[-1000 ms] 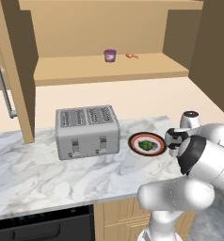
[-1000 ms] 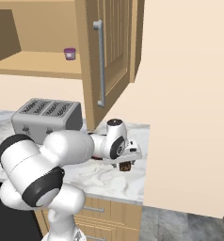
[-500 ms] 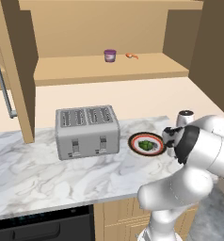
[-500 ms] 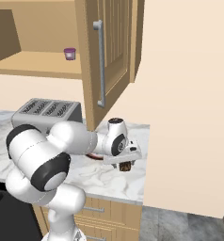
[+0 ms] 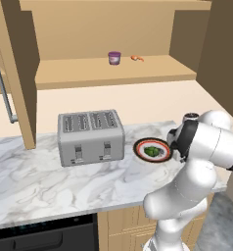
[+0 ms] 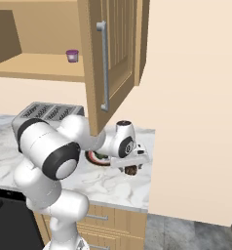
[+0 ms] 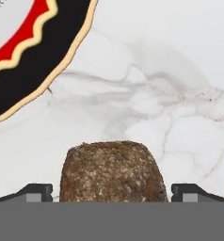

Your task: Pick the avocado and bread from the counter and place them on the plate. Then pick the jam from the cabinet and place it next to the plate. Lastly close the cabinet door.

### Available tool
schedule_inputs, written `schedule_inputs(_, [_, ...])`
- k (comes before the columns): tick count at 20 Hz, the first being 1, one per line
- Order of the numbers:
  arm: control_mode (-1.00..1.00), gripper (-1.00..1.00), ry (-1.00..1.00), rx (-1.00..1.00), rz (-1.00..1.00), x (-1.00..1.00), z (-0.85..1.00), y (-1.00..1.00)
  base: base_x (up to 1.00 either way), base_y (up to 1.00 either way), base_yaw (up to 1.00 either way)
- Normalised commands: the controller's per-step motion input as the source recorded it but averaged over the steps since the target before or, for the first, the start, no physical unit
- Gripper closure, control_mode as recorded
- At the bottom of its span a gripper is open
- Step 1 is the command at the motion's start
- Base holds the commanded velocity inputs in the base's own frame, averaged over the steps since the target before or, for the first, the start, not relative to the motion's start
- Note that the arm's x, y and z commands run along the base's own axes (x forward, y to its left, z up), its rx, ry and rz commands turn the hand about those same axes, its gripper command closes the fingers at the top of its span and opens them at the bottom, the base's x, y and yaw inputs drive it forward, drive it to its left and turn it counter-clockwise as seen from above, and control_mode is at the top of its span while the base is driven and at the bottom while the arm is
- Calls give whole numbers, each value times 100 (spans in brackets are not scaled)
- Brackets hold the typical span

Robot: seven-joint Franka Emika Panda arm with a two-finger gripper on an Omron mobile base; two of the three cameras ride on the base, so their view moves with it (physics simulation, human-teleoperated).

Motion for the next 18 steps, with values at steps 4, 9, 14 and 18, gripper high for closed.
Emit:
schedule_inputs(4, [-100, 100, 4, 0, 0, 14, -16, 0, 0, 0, 0])
schedule_inputs(9, [-100, 100, 1, 1, 0, 2, -4, 0, 0, 0, 0])
schedule_inputs(14, [-100, 100, -1, 7, 0, -27, 0, -9, 0, 0, 0])
schedule_inputs(18, [-100, 100, -8, 5, 0, -37, 12, -2, 0, 0, 0])
